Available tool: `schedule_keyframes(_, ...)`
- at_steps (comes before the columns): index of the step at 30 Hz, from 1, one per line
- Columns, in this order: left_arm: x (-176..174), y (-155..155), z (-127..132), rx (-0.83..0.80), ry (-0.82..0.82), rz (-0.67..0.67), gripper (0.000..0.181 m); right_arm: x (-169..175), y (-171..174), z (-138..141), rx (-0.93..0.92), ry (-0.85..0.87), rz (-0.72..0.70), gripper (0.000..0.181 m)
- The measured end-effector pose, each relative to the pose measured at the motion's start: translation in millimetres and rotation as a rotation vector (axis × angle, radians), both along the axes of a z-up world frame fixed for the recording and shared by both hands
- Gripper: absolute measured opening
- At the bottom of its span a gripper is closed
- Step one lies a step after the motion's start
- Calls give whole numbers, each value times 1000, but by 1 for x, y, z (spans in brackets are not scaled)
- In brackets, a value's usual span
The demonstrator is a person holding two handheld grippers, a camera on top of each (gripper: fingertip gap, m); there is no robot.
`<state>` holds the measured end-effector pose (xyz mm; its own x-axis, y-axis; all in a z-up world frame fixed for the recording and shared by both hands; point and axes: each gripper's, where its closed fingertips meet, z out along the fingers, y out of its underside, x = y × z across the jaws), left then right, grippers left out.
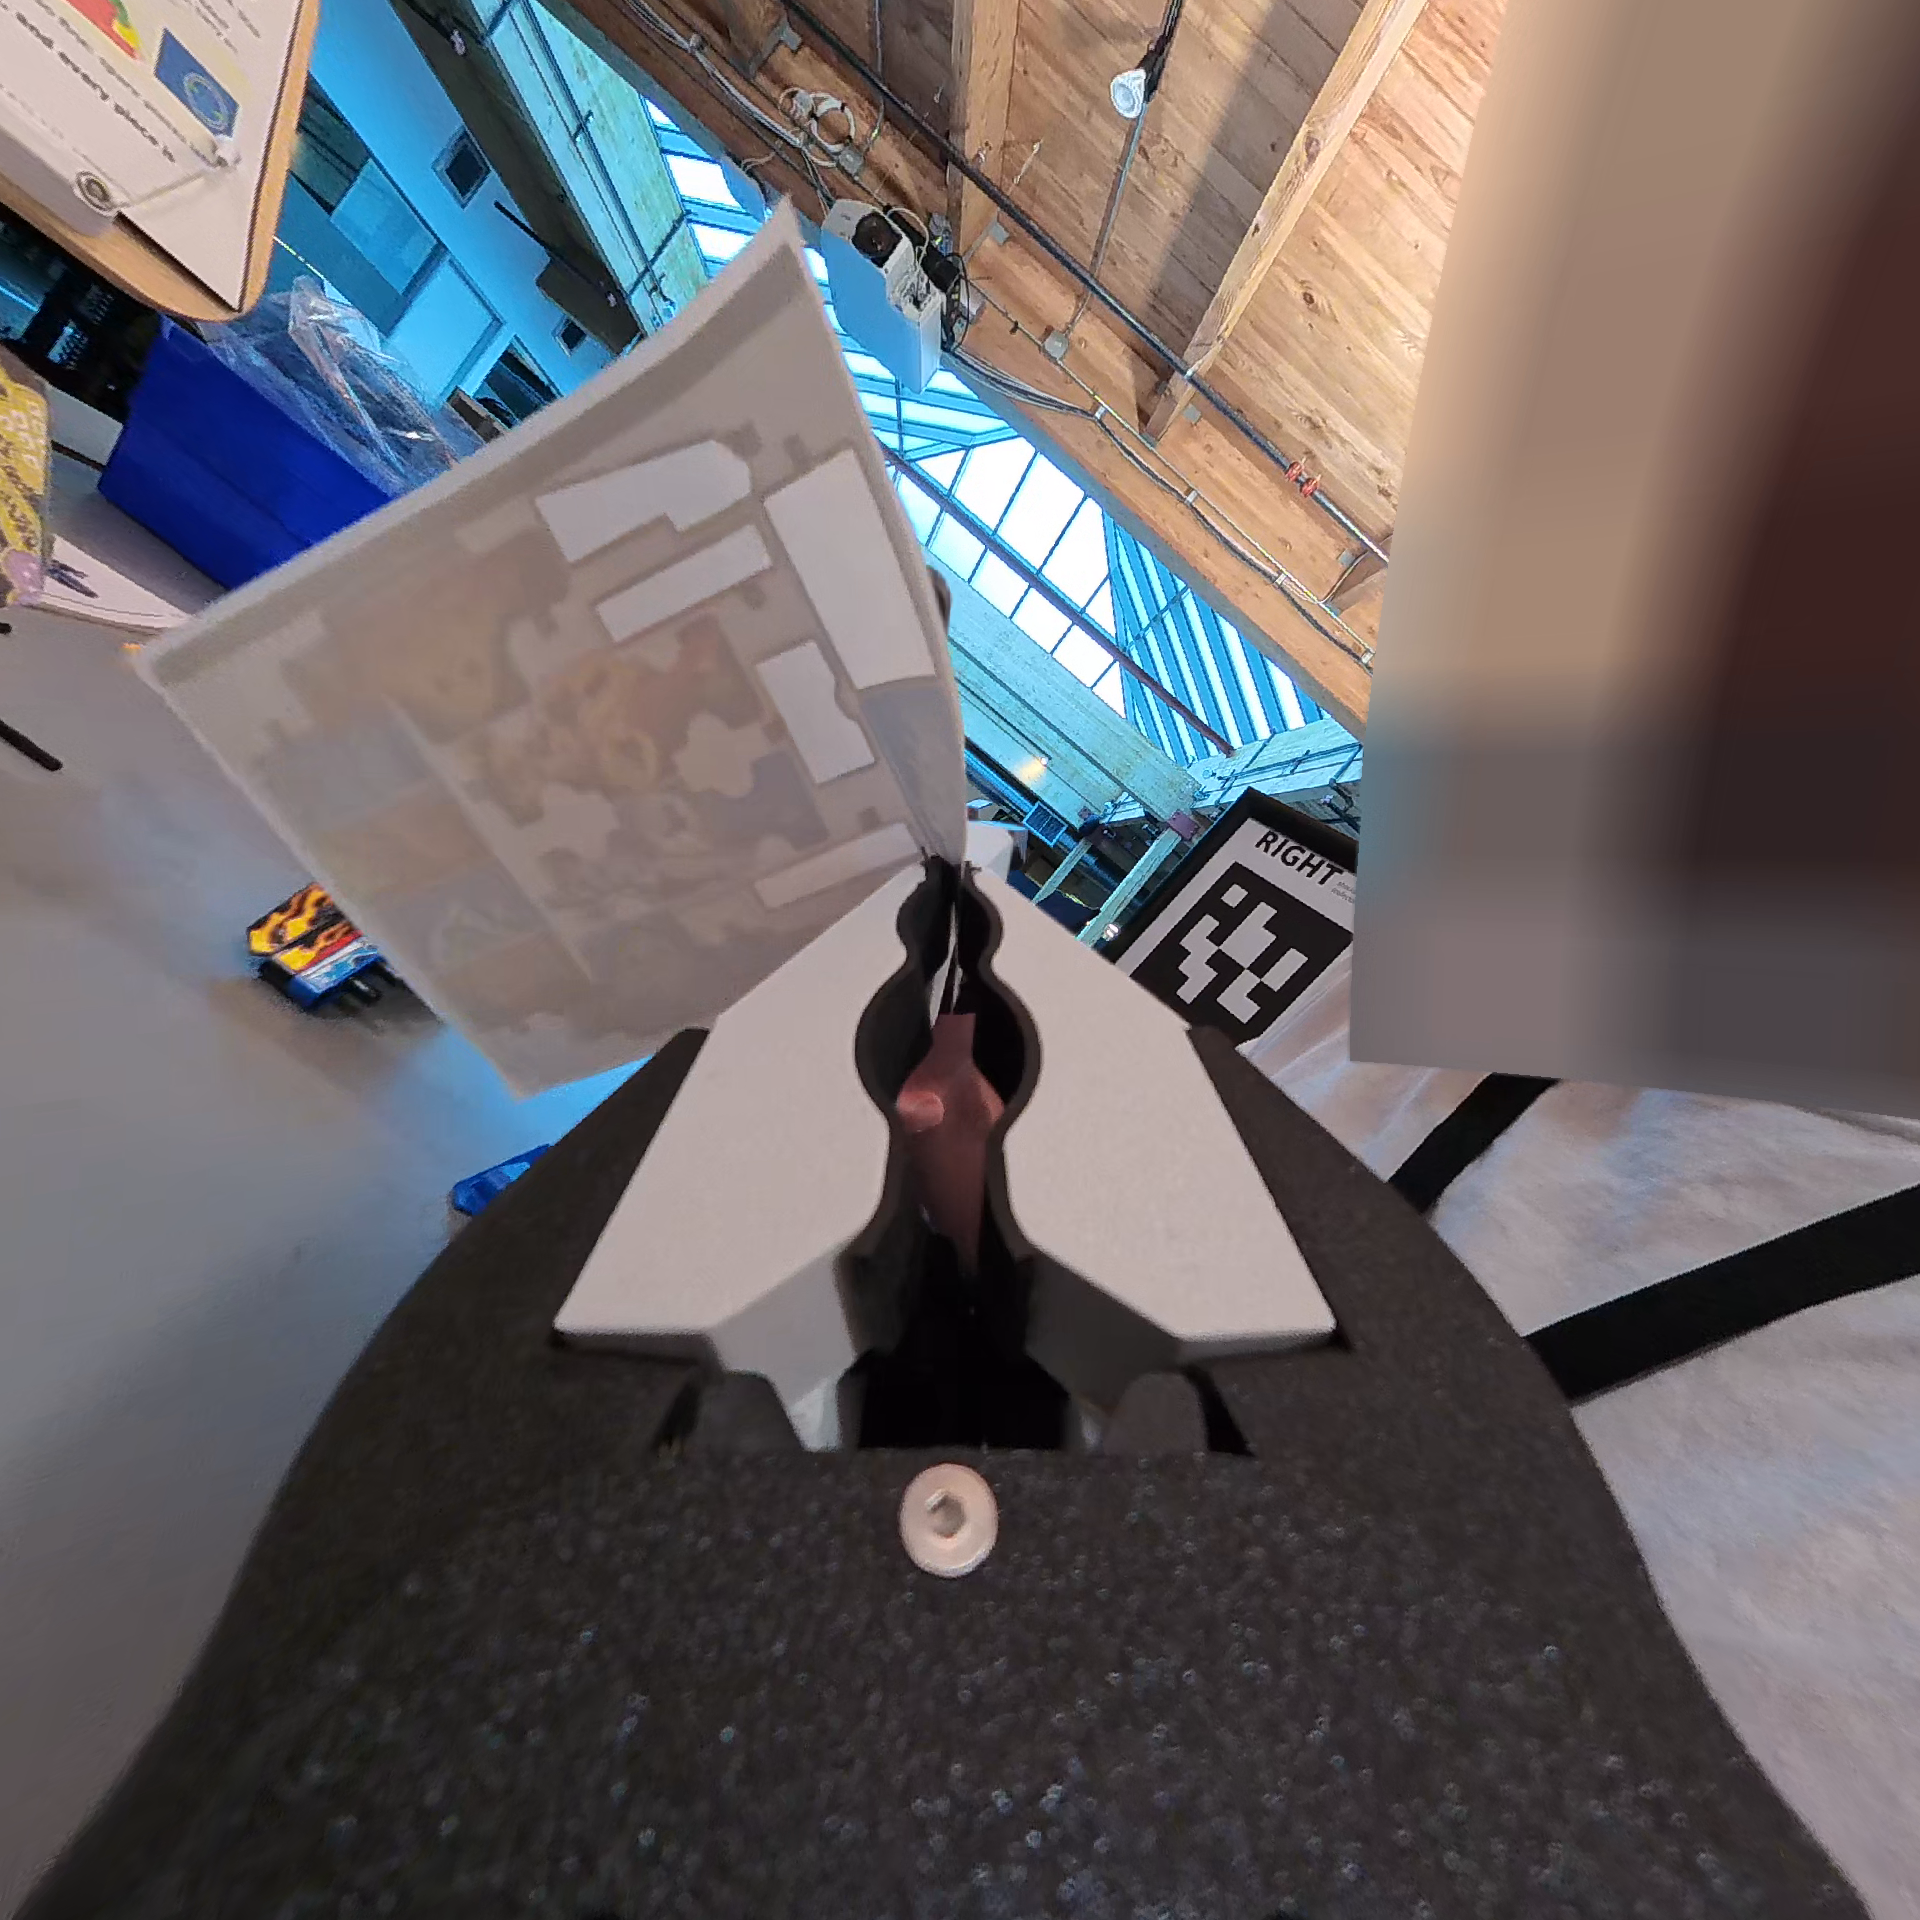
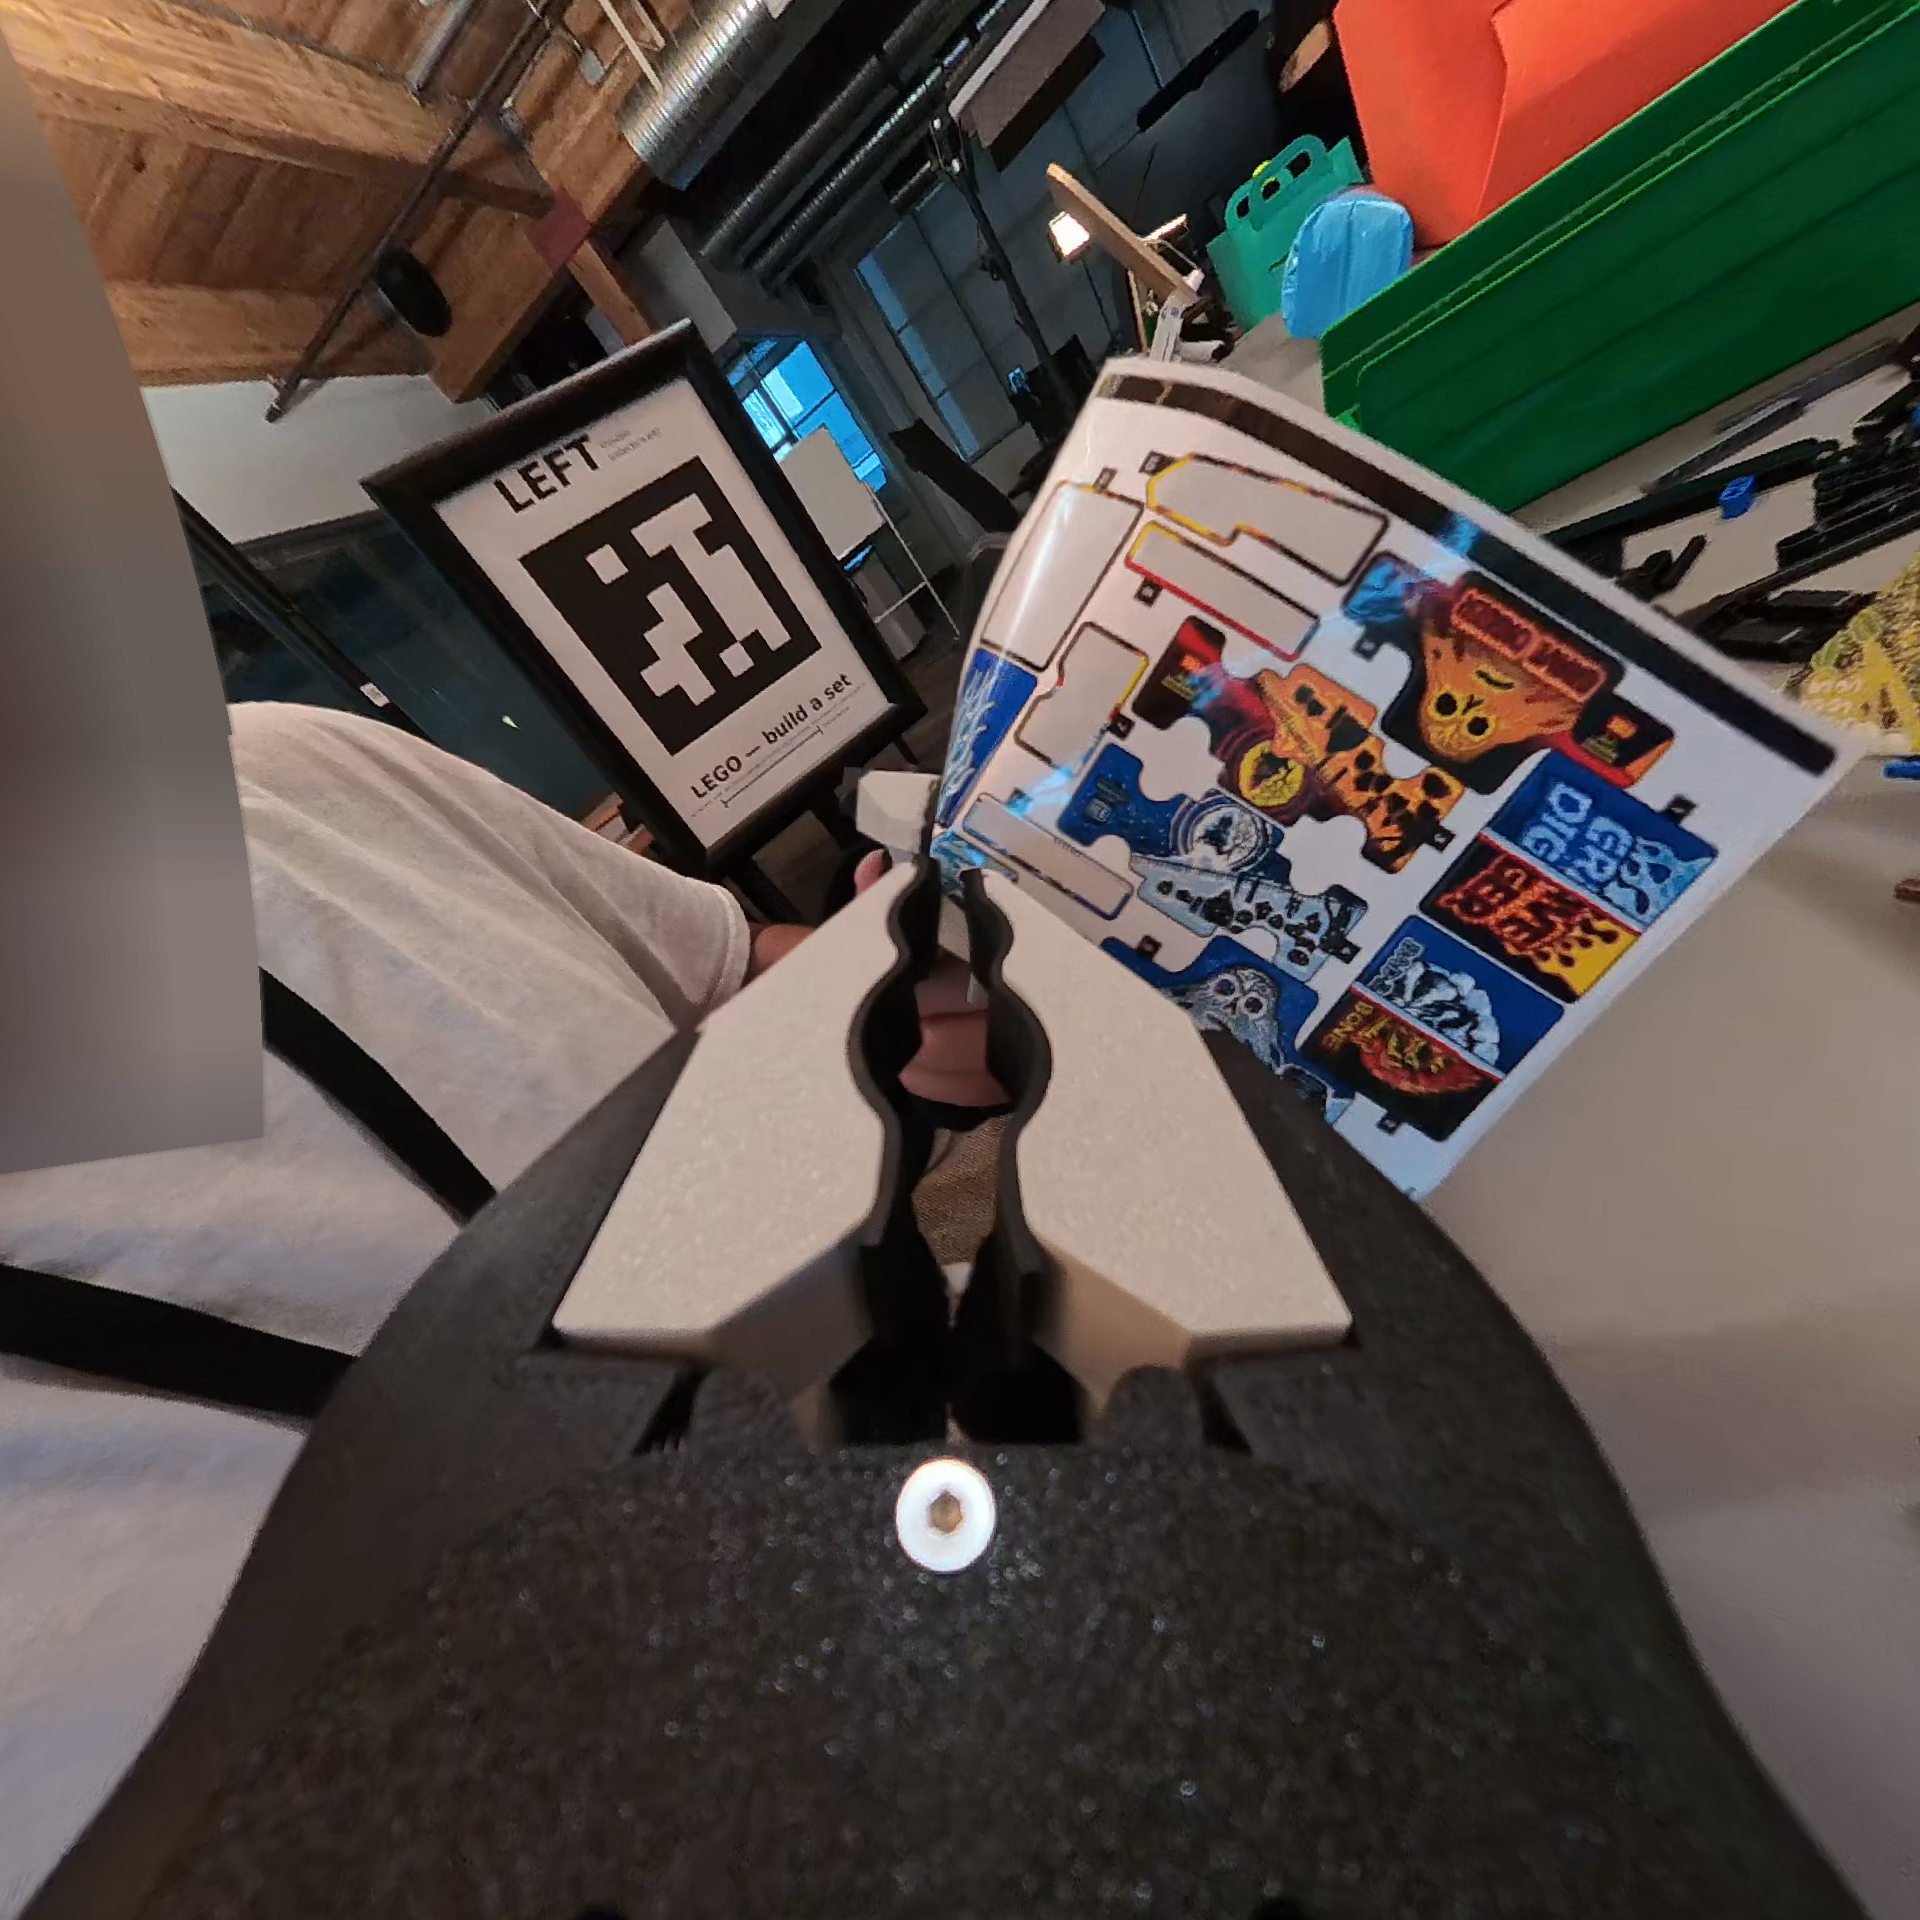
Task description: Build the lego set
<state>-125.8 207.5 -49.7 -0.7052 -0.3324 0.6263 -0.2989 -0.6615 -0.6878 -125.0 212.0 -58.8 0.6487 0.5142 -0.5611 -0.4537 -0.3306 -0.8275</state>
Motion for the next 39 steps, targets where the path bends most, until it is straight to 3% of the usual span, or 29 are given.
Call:
schedule_keyframes(13,2,4,-3,-23,31,-1,0,16,1,-3,13,-105,-109,0)
schedule_keyframes(22,0,11,-4,-23,29,11,0,24,0,-2,11,-42,-116,0)
schedule_keyframes(25,-1,11,-3,-23,29,12,0,10,-1,-5,12,-133,-79,20)
schedule_keyframes(30,-1,9,-3,-24,28,4,0,-3,1,-6,51,-337,-104,25)
schedule_keyframes(39,-1,1,-1,-34,15,-35,0,-10,-3,-2,55,-160,-16,13)
